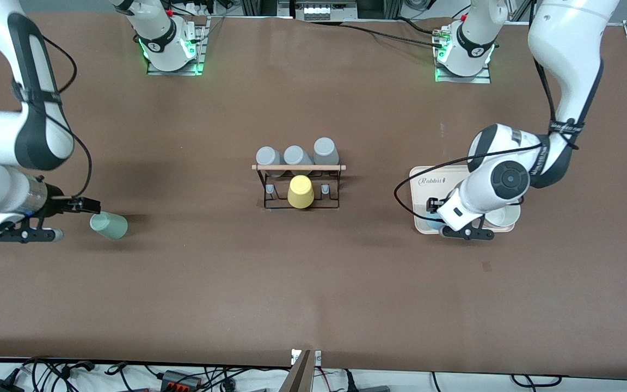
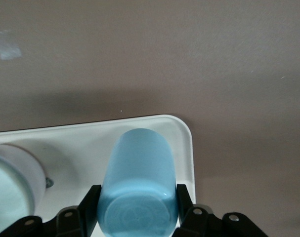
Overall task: Hang scattered cups on rack with three cups
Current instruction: 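Carry the blue cup to the rack while the right gripper reaches the teal cup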
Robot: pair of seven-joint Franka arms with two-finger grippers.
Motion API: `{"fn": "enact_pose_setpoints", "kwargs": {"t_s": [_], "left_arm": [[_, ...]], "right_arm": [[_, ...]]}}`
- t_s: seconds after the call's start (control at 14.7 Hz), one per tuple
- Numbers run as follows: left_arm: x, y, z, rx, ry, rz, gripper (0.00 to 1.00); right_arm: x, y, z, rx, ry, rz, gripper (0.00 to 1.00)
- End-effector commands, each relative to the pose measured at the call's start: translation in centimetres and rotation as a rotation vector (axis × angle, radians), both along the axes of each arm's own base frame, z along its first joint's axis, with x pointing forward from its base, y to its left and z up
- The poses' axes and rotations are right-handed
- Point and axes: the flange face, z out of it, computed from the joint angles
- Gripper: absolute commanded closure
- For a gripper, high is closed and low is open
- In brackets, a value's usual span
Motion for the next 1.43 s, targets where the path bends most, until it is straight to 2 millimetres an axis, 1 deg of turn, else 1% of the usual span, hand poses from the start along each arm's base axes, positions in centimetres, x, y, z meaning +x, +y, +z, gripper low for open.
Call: {"fn": "enact_pose_setpoints", "kwargs": {"t_s": [0.0,0.07,0.14,0.2,0.34,0.41,0.55,0.61,0.68,0.75,0.82,0.89,0.95,1.02,1.09,1.16,1.3,1.36], "left_arm": [[0.0,-6.0,5.6,0.003,0.018,0.018,0.99],[-0.5,-8.1,6.7,-0.016,0.062,0.075,1.00],[-0.8,-10.0,8.0,-0.075,0.111,0.164,1.00],[-1.0,-12.2,9.5,-0.124,0.122,0.220,1.00],[-2.0,-17.2,12.2,-0.152,0.088,0.219,1.00],[-2.7,-19.1,12.9,-0.156,0.082,0.220,1.00],[-3.2,-21.5,13.7,-0.163,0.075,0.281,1.00],[-3.4,-23.1,14.3,-0.173,0.069,0.304,1.00],[-3.5,-24.4,14.5,-0.181,0.065,0.310,1.00],[-3.3,-25.2,14.3,-0.181,0.057,0.307,1.00],[-2.9,-25.6,13.5,-0.166,0.042,0.300,1.00],[-2.9,-26.7,13.0,-0.168,0.016,0.296,1.00],[-3.0,-27.4,12.4,-0.175,0.005,0.308,1.00],[-2.9,-27.9,11.9,-0.183,-0.005,0.313,1.00],[-3.2,-28.3,11.9,-0.172,-0.023,0.296,1.00],[-3.3,-28.4,11.5,-0.151,-0.039,0.284,1.00],[-4.1,-29.6,10.4,-0.138,-0.032,0.270,1.00],[-4.2,-29.7,10.1,-0.131,-0.032,0.266,1.00]], "right_arm": [[-0.2,-1.4,-3.2,0.000,-0.022,0.042,0.00],[-0.3,-1.6,-4.4,0.001,-0.036,0.043,0.00],[-0.6,-1.6,-5.4,0.001,-0.045,0.044,0.00],[-0.8,-1.5,-6.6,0.002,-0.050,0.047,0.00],[-1.2,-1.4,-8.2,0.003,-0.064,0.048,0.00],[-1.2,-1.4,-8.5,0.003,-0.064,0.048,0.00],[-1.3,-1.4,-9.0,0.004,-0.058,0.047,0.00],[-1.3,-1.4,-9.0,0.005,-0.057,0.047,0.03],[-1.3,-1.3,-9.0,0.005,-0.058,0.050,0.15],[-1.3,-1.3,-9.0,0.005,-0.057,0.050,0.27],[-1.3,-1.2,-9.0,0.005,-0.057,0.051,0.37],[-1.2,-1.0,-8.9,0.005,-0.057,0.056,0.46],[-1.2,-0.9,-8.8,0.005,-0.057,0.057,0.53],[-1.2,-0.9,-8.8,0.005,-0.055,0.057,0.57],[-1.1,-0.9,-8.6,0.004,-0.058,0.060,0.59],[-0.6,-0.4,-7.7,0.004,-0.075,0.067,0.61],[0.2,1.0,-4.8,0.003,-0.098,0.082,0.61],[0.9,2.4,-3.1,0.003,-0.098,0.097,0.61]]}}
